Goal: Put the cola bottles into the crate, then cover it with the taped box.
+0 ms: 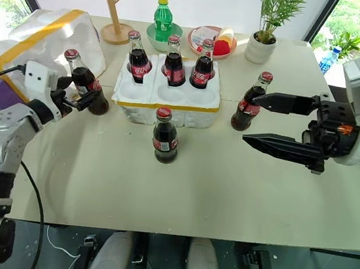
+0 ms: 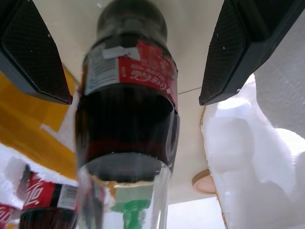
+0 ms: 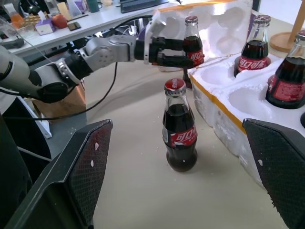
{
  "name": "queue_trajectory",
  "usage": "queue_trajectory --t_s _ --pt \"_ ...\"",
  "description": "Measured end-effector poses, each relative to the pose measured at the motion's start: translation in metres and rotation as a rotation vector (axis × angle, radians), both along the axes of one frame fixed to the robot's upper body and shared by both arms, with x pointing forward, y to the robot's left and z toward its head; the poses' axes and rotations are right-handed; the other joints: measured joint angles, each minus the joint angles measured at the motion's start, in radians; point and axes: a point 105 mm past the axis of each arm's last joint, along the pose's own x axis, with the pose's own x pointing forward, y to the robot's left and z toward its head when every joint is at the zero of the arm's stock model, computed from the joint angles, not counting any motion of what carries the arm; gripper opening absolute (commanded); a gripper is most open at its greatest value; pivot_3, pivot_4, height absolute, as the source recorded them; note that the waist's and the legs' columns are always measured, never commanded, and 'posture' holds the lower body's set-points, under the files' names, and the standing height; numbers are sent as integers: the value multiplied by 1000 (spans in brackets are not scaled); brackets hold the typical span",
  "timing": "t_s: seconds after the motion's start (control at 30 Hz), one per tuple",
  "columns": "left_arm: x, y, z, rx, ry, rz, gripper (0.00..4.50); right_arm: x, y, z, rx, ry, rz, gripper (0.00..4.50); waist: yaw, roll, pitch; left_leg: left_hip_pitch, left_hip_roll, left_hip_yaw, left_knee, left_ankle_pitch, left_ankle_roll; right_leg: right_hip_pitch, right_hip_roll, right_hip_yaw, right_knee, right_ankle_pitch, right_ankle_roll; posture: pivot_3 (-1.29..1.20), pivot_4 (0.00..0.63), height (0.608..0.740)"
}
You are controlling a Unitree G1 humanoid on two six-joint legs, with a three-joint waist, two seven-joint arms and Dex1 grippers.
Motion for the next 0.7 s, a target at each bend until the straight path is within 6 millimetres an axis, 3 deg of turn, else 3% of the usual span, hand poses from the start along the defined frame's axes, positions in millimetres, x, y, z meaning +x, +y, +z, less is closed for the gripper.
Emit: queue_trajectory --t_s 0.1,0.2,0.23,0.27,0.47,0.57,0.63,0.7 --pt "7 -4 -7 21 14 -15 4460 0 3 1 1 -8 9 4500 0 0 0 0 0 0 0 0 0 0 0 0 0 1 2 0 150 740" --pt "8 -9 -12 24 18 -46 3644 2 6 0 12 -6 9 4500 -1 0 0 0 1 0 0 0 0 0 0 0 0 1 2 0 150 740" --pt "8 -8 -12 24 17 -46 3056 2 6 -1 13 -3 9 4500 -1 0 0 0 1 0 0 0 0 0 0 0 0 1 2 0 150 740" --pt "8 -9 -12 25 19 -53 2754 2 7 -2 14 -1 9 4500 -1 0 0 0 1 0 0 0 0 0 -1 0 0 1 2 0 150 740" --pt "-11 -5 -11 32 78 -141 2779 4 8 -5 10 7 -9 4500 -5 0 0 -1 2 0 0 0 0 -1 -1 0 1 1 2 0 150 740" --pt "-38 -3 -6 46 154 -256 2779 3 9 -6 8 10 -10 4500 -6 -2 1 -2 2 0 0 0 0 -3 -1 0 1 1 2 0 150 740" --pt "-58 -6 4 30 218 -367 2779 4 8 -8 5 17 -21 4500 -5 -2 1 -2 2 0 0 0 0 -3 -1 0 1 1 2 0 150 740" --pt "-70 -12 27 -17 225 -462 2779 5 8 -9 4 19 -29 4500 3 -2 2 -2 2 -1 0 0 0 -3 -1 -1 1 1 2 0 150 740"
